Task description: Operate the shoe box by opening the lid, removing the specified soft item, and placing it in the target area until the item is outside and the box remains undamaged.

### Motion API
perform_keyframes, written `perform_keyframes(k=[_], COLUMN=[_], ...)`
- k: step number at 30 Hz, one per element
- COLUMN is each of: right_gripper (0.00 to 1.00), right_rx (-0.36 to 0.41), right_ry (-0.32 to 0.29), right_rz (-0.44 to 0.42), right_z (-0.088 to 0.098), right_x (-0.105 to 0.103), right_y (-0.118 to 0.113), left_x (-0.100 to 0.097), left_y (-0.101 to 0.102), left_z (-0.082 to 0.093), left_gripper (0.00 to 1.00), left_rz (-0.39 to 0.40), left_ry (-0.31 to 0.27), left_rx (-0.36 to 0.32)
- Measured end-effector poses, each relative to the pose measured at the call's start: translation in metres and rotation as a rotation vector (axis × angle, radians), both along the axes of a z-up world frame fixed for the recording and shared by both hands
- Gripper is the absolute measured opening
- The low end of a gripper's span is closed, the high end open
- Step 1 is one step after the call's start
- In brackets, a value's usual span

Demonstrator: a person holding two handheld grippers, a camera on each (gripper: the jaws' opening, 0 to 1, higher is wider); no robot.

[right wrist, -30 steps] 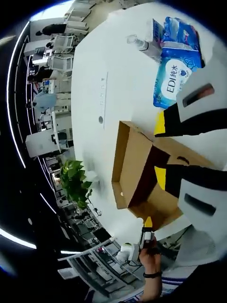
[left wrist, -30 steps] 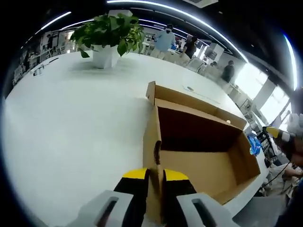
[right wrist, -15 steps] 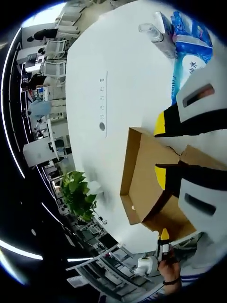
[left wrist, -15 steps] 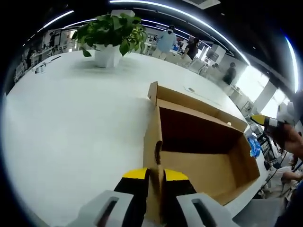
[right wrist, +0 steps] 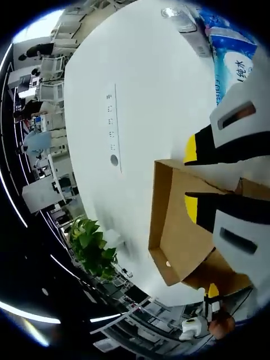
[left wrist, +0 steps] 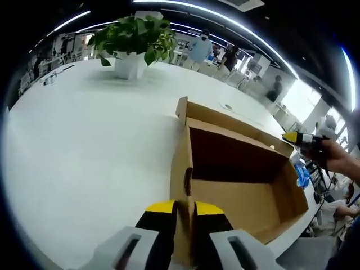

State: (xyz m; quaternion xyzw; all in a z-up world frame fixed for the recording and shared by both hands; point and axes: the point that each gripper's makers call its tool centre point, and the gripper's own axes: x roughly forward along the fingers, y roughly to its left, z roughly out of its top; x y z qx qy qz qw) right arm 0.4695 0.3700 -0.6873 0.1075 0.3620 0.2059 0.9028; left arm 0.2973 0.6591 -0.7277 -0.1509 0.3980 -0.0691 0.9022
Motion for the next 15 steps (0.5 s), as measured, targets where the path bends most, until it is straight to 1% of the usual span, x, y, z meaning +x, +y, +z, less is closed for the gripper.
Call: perform_keyframes(k=[4,10,13,15], right_gripper=[0.17,0.16,0.14,0.08], right_rx=[0.015,-0.014,-0.042,-0.048], right_ry=[0.034,0.057,0.079,0.116], right_rz=[-0.033,-0.039,-0.033,-0.055], right_z=[-0.010,-0.018,-0.026,-0.034], right_x=[0.014,0.029,0.032,0.031], right_y=[0.003,0.011,0.013,0.011], left_x=[-0.001,0.001,0.002,0.002], left_y=[0.000,0.003,0.004,0.004], left_z=[0.000,-0.003,-0.004,-0.005], left_gripper=[0.11,0.11,0.11,0.11], left_rz=[0.001,0.006,0.009,0.007], left_ry=[-0.001,0.001,0.001,0.001], left_rx=[-0.005,-0.007,-0.008,-0.007])
